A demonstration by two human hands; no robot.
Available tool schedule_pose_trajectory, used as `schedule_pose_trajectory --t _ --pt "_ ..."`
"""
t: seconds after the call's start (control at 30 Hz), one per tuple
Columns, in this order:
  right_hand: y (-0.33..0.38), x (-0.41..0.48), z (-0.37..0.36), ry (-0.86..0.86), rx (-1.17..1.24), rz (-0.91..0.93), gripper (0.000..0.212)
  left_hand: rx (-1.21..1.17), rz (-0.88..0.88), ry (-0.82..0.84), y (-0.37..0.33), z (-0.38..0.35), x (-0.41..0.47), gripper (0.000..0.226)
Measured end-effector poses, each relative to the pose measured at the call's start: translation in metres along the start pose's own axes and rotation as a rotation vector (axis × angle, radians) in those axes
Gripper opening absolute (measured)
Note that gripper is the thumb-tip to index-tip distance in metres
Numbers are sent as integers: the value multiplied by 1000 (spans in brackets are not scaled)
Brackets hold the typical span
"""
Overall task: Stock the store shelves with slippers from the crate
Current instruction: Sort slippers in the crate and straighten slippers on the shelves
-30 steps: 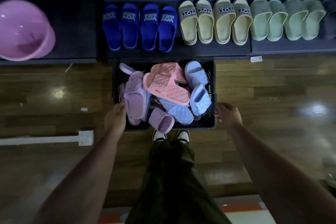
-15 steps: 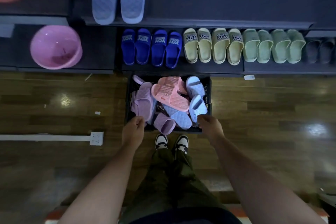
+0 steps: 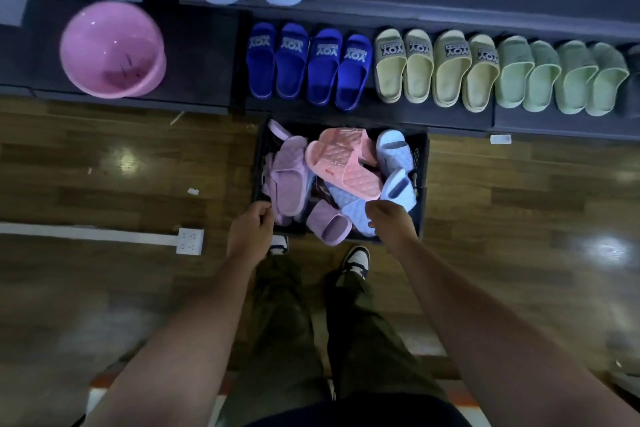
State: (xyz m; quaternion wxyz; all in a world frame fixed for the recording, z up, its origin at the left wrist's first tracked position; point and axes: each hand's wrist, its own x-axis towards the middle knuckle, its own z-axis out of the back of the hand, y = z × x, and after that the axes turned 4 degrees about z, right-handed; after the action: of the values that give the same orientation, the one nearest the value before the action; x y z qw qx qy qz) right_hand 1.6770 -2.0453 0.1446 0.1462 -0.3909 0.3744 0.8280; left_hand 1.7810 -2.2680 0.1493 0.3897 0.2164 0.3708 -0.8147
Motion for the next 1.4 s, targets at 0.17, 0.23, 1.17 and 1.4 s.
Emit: schedule_pose_trajectory --t 0.17,0.23,1.17,1.4 --pt "18 33 -56 -3 -41 -47 30 -8 4 8 38 17 52 32" --pt "28 47 -82 -4 -23 -51 28 -2 -5 22 52 21 76 32" --pt "23 196 -244 -345 612 -145 35 -128 -28 -65 147 -47 210 25" --pt "24 188 -236 -318 605 -98 26 -247 46 153 129 -84 211 27"
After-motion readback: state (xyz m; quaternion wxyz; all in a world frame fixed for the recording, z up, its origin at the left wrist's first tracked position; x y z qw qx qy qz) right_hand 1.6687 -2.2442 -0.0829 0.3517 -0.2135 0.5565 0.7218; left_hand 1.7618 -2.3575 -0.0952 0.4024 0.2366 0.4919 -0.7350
